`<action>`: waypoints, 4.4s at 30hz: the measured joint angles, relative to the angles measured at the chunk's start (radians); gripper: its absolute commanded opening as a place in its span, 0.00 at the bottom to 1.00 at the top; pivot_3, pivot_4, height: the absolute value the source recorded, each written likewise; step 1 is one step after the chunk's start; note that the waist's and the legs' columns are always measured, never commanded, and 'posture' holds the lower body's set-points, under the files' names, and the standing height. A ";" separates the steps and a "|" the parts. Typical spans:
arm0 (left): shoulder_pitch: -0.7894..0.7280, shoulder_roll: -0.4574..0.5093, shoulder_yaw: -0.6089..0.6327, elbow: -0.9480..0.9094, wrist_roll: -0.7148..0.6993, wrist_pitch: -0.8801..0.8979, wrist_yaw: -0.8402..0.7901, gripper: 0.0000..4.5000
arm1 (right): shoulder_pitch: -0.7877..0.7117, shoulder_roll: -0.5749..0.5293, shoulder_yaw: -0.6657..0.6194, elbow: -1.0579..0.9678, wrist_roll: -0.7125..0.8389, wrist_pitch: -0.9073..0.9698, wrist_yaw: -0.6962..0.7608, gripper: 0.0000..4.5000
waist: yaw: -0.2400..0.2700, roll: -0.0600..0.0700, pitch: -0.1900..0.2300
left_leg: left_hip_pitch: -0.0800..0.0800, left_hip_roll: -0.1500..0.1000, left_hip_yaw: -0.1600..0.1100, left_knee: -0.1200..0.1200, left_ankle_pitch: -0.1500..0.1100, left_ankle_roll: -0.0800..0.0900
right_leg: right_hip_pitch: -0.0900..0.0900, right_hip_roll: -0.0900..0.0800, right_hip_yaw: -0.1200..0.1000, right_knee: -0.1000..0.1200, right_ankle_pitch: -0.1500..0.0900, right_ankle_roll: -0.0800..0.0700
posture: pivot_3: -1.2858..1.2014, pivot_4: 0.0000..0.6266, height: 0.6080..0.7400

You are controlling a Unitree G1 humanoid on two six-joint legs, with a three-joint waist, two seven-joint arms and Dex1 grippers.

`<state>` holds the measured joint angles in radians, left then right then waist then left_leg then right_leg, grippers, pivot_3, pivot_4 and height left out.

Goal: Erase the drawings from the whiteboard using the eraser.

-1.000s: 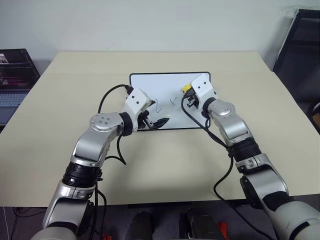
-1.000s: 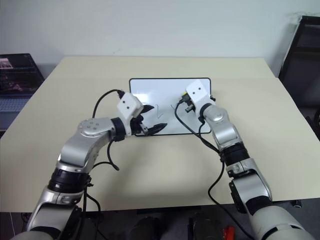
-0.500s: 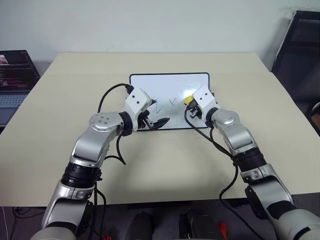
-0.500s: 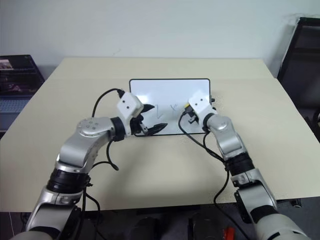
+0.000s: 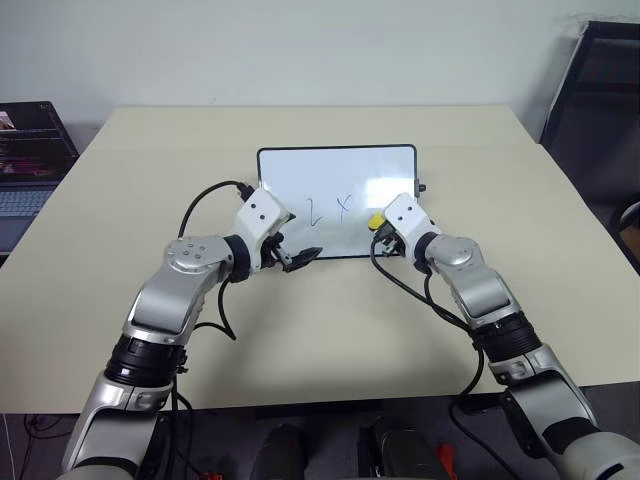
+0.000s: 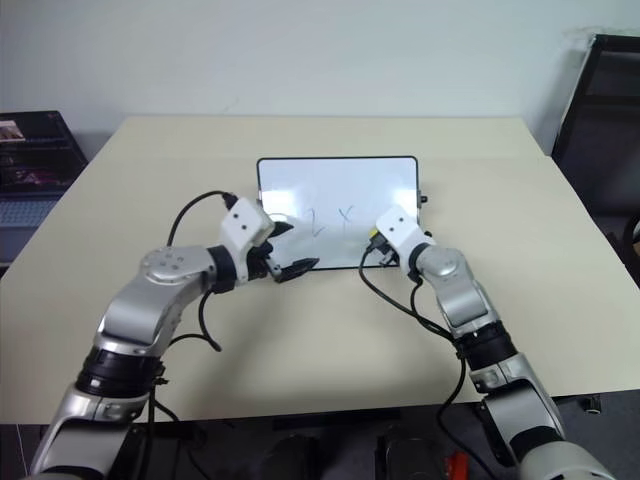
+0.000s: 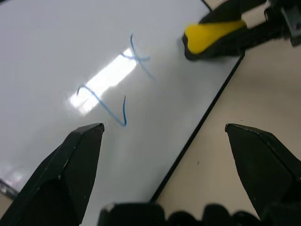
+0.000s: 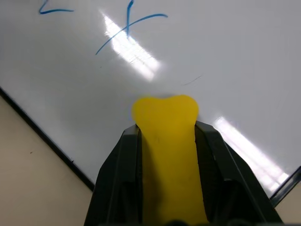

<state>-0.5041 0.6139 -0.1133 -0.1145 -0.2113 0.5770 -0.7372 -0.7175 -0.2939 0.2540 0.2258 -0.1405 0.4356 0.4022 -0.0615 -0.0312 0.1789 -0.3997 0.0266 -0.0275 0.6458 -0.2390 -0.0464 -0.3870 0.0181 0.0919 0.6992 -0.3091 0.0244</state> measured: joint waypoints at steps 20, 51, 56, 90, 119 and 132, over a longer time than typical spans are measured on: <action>0.097 0.018 -0.002 -0.077 -0.003 0.005 -0.035 1.00 | 0.004 -0.037 0.054 -0.007 -0.054 -0.043 0.074 0.25 | 0.002 0.000 0.000 | -0.001 0.000 0.001 -0.001 -0.001 0.000 | -0.001 0.000 0.000 -0.001 0.000 0.000 | 0.52 0.24 1.00; 0.313 -0.131 0.237 -0.191 -0.081 0.068 0.252 1.00 | 0.409 0.020 -0.171 -0.570 0.351 0.080 0.171 0.25 | 0.005 0.000 0.000 | -0.002 0.000 -0.001 -0.001 -0.001 0.001 | 0.000 -0.001 -0.001 -0.002 0.000 0.000 | 0.52 0.24 1.00; 0.323 -0.130 0.237 -0.191 -0.081 0.049 0.267 1.00 | 0.401 -0.012 -0.138 -0.501 0.334 0.015 0.198 0.25 | 0.004 0.000 0.000 | -0.001 0.000 0.000 -0.001 -0.001 0.001 | 0.000 -0.001 -0.001 -0.003 0.000 0.000 | 0.52 0.24 1.00; -0.003 0.012 0.011 -0.001 -0.001 0.048 0.026 1.00 | -0.206 0.024 0.121 0.413 -0.124 -0.490 0.165 0.25 | 0.003 0.000 0.000 | -0.001 0.000 0.001 -0.001 -0.001 0.001 | -0.001 -0.001 0.000 -0.002 0.000 0.000 | 0.52 0.24 1.00; 0.028 0.003 -0.010 -0.039 -0.002 0.068 0.024 1.00 | -0.196 0.003 0.148 0.339 -0.196 -0.411 0.157 0.25 | 0.001 0.000 0.000 | 0.000 0.000 0.000 0.001 -0.001 0.001 | 0.000 -0.001 0.000 0.000 0.001 0.000 | 0.52 0.24 1.00; 0.045 -0.003 -0.010 -0.046 -0.002 0.068 0.026 1.00 | -0.244 0.000 0.100 0.403 -0.213 -0.468 0.076 0.25 | 0.001 0.000 0.000 | -0.001 0.000 0.001 -0.001 -0.001 0.002 | -0.001 -0.001 0.000 -0.002 0.001 0.000 | 0.52 0.24 1.00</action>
<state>-0.4593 0.6108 -0.1235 -0.1603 -0.2131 0.6452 -0.7116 -0.9616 -0.2935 0.3535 0.6285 -0.3534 -0.0323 0.4782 -0.0609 -0.0313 0.1792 -0.4005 0.0265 -0.0262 0.6450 -0.2401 -0.0449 -0.3881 0.0168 0.0924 0.6975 -0.3085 0.0244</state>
